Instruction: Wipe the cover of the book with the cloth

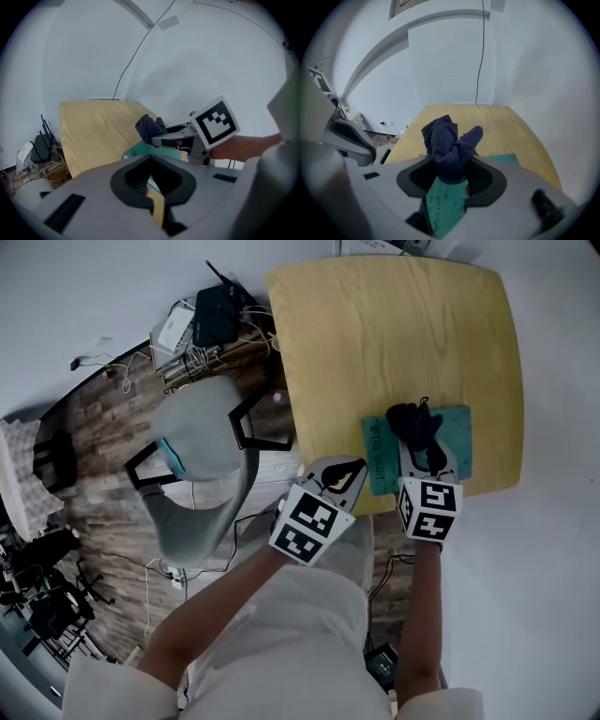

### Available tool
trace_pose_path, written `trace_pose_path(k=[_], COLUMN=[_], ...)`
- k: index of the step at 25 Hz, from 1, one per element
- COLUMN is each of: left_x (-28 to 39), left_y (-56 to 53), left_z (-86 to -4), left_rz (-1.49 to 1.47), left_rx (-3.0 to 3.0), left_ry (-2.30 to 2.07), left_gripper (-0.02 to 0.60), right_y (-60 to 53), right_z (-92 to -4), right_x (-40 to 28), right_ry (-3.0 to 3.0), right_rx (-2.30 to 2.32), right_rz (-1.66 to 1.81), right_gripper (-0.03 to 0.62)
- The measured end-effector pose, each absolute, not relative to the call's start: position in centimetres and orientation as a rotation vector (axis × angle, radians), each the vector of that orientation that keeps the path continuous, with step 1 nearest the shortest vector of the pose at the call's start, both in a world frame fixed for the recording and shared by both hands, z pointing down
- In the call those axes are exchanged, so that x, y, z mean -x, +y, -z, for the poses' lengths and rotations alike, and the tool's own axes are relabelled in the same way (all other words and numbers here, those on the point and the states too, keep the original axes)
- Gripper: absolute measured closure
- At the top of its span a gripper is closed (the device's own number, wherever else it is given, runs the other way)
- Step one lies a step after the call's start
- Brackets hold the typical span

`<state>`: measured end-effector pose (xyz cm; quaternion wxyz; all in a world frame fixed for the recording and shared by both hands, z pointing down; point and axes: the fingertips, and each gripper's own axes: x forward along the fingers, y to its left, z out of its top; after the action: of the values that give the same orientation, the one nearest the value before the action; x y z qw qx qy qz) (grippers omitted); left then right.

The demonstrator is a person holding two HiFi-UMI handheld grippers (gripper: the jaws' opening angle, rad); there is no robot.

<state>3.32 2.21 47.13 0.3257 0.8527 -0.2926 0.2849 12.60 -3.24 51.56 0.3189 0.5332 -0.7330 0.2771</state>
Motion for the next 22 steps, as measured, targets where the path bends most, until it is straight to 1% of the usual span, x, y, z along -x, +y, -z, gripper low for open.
trace_pose_path(k=[9, 22], left_x=[-1.0, 0.6], left_y=[2.9, 3.5], left_z=[-46.5, -45.4], left_rz=[-0.743, -0.722], left_rx=[-2.192, -2.21], left_ry=[-0.834, -0.848], left_gripper=[0.572, 0.572], right_y=[-4.1, 0.0], right_z=[-54.3, -54.8], right_x=[-10.5, -11.2], right_ry=[-1.92, -1.838], right_rx=[-1.378, -1.388], right_rz=[-0.747, -0.847], right_gripper=[0.411, 0.41])
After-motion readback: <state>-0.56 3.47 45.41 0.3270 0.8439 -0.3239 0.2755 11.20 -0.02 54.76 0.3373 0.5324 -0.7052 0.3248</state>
